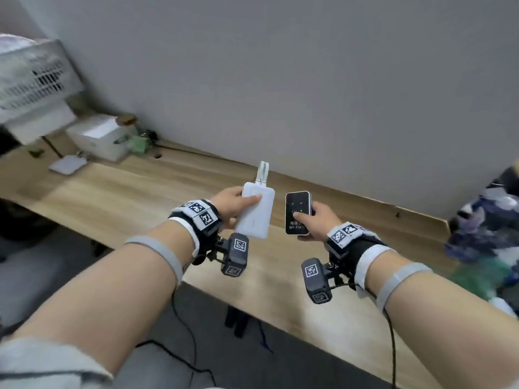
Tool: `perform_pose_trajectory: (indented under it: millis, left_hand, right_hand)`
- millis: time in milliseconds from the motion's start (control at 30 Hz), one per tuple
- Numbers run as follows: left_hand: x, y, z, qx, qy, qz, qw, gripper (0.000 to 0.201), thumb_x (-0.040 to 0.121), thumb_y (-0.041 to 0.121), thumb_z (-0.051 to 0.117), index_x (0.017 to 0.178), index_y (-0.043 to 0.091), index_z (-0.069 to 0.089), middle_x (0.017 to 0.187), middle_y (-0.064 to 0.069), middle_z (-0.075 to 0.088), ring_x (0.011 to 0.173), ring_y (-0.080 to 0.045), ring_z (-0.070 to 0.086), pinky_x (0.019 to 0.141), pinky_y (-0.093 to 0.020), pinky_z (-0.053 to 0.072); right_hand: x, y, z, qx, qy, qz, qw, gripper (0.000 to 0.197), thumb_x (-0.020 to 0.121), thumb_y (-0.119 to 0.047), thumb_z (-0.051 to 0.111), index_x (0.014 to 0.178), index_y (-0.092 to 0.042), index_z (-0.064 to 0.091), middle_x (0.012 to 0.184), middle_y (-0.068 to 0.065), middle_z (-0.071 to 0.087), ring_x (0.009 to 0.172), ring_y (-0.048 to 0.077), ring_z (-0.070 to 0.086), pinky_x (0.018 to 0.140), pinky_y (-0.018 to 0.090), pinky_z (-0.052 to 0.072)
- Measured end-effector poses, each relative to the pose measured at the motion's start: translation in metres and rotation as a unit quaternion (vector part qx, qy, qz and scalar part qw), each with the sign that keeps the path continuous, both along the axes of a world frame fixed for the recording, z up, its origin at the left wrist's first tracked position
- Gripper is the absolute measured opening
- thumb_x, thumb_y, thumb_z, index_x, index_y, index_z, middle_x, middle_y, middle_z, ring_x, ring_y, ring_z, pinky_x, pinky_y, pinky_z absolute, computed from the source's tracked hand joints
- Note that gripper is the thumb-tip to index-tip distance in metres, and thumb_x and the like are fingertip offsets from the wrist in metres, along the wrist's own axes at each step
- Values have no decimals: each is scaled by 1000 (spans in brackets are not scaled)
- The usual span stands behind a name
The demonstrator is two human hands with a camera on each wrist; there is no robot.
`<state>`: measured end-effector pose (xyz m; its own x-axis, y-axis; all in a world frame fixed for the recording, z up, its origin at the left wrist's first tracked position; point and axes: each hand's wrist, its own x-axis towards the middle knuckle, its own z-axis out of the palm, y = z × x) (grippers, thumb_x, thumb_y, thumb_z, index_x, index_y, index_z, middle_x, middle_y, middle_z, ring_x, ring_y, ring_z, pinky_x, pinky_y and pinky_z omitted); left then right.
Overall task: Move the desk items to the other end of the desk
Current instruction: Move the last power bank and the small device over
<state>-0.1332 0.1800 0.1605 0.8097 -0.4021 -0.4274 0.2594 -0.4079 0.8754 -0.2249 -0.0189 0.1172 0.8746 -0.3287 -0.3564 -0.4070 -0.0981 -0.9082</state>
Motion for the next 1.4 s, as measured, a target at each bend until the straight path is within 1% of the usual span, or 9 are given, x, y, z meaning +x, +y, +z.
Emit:
perform_pose_trajectory:
  millis: [200,300,500,667,800,967,1133,1267,1400]
  left_hand:
    - [64,141,15,-40,3,146,988,42,97,35,60,133,17,53,112,-10,68,96,-28,66,89,-52,54]
    - [81,192,16,-57,3,198,979,40,97,35,60,132,18,53,108,-8,67,93,-26,66,82,-46,56]
    - [123,276,9,-39,-8,290,956,43,94,37,64,129,13,56,121,-15,68,109,-32,67,93,-58,53]
    - [173,324,16,-15,-10,351,936,46,93,40,64,124,7,58,116,-18,68,98,-34,68,84,-47,57]
    - [219,368,-10,-9,26,376,926,84,55,63,84,116,10,63,119,-20,69,114,-43,64,99,-64,46]
    - [249,405,-40,-17,51,422,905,96,34,61,91,108,6,66,110,-17,73,105,-38,70,95,-61,51]
    - [287,464,-63,-27,83,437,895,87,48,60,90,109,2,65,104,-16,75,97,-36,72,89,-59,55]
    - [340,543,-98,-58,120,433,891,104,40,66,85,120,4,63,106,-17,75,99,-38,72,94,-59,53]
    - [373,603,-82,-131,190,398,888,63,85,55,66,126,8,56,109,-21,72,98,-44,70,95,-58,52]
  right_hand:
    - [102,127,25,18,-19,113,993,26,91,-14,64,117,-8,58,115,19,65,99,36,68,72,46,61]
    - [145,175,30,23,-28,155,987,27,92,-14,64,117,-8,58,112,17,66,93,33,69,68,43,61]
    - [227,258,25,52,-39,214,975,21,91,-12,63,112,-9,59,104,15,65,85,30,67,62,38,61]
    - [300,307,23,68,-32,256,964,26,92,-13,63,117,-5,58,106,16,65,85,29,67,57,33,60]
    - [345,347,8,97,-32,270,958,18,93,-12,61,110,-12,59,105,13,65,85,27,66,61,36,59]
    - [377,392,-23,102,14,291,951,14,92,-14,62,106,-16,61,109,16,69,92,32,71,69,42,60]
    - [419,454,-40,93,43,274,956,20,92,-11,62,112,-9,60,112,20,68,92,33,69,73,45,60]
    - [458,520,-48,71,52,260,961,25,92,-10,62,116,-6,60,113,21,68,94,35,69,73,46,60]
    - [494,582,-46,47,65,225,971,19,91,-11,63,110,-8,60,112,22,68,98,37,70,74,48,60]
